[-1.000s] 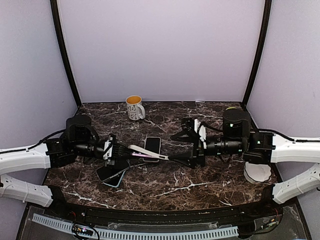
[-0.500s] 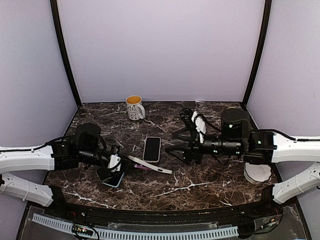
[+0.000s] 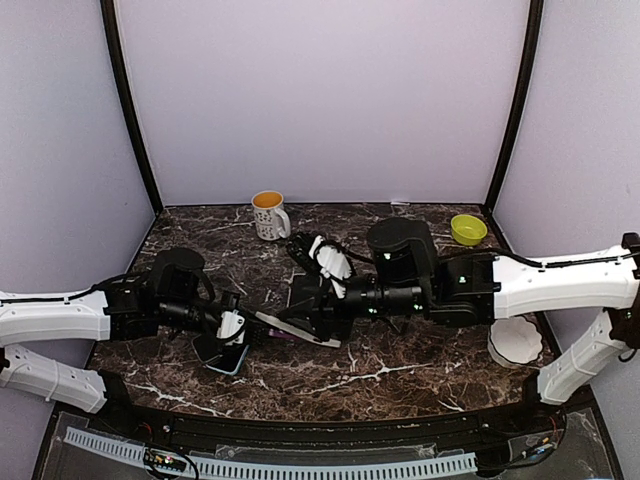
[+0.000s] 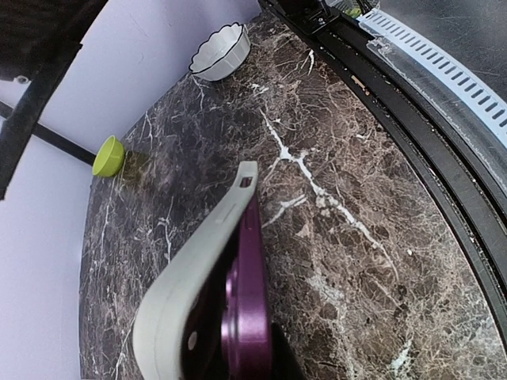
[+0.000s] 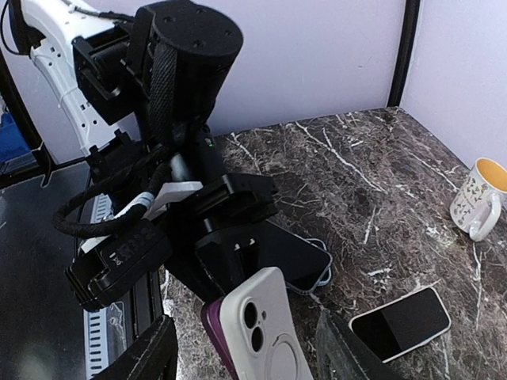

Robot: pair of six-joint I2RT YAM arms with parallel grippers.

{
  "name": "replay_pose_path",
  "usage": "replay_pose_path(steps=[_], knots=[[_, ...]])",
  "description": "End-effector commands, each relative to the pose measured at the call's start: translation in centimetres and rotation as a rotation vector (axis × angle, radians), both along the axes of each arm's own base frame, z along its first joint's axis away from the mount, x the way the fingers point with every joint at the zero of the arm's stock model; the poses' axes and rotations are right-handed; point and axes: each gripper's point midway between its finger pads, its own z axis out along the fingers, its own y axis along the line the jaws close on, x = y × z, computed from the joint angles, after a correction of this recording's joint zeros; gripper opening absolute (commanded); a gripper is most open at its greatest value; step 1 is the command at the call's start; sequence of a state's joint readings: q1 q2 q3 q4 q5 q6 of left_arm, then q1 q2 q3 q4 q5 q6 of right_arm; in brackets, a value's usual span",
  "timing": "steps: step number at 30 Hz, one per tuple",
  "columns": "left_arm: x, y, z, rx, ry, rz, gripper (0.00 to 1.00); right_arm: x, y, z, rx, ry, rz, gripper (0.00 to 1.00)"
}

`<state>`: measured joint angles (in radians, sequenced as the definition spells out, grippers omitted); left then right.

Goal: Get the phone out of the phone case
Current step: Remove the phone case from the phone.

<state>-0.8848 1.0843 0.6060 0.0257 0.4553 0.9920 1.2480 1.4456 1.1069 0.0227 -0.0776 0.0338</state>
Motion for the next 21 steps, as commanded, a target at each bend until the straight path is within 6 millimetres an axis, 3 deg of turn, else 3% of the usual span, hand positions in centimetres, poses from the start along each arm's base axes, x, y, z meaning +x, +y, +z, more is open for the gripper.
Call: replay_pose_path(steps=[1, 10, 21], knots=[[0.1, -0.8, 3.0, -0.072, -0.061, -0.021, 0.00, -1.2, 1.3, 0.2, -0.008, -0.012, 0.046, 0.60], [-0.1, -0.8, 3.4, -0.084, -0.057, -0.028, 0.00, -1.0, 1.7, -1.7, -0.051, -0.018, 0.017, 0.58], [-0.1, -0.8, 3.4, -0.087, -0.055, -0.028, 0.00, -0.7, 3.0, -2.7, -0.076, -0.025, 0.012, 0.51]])
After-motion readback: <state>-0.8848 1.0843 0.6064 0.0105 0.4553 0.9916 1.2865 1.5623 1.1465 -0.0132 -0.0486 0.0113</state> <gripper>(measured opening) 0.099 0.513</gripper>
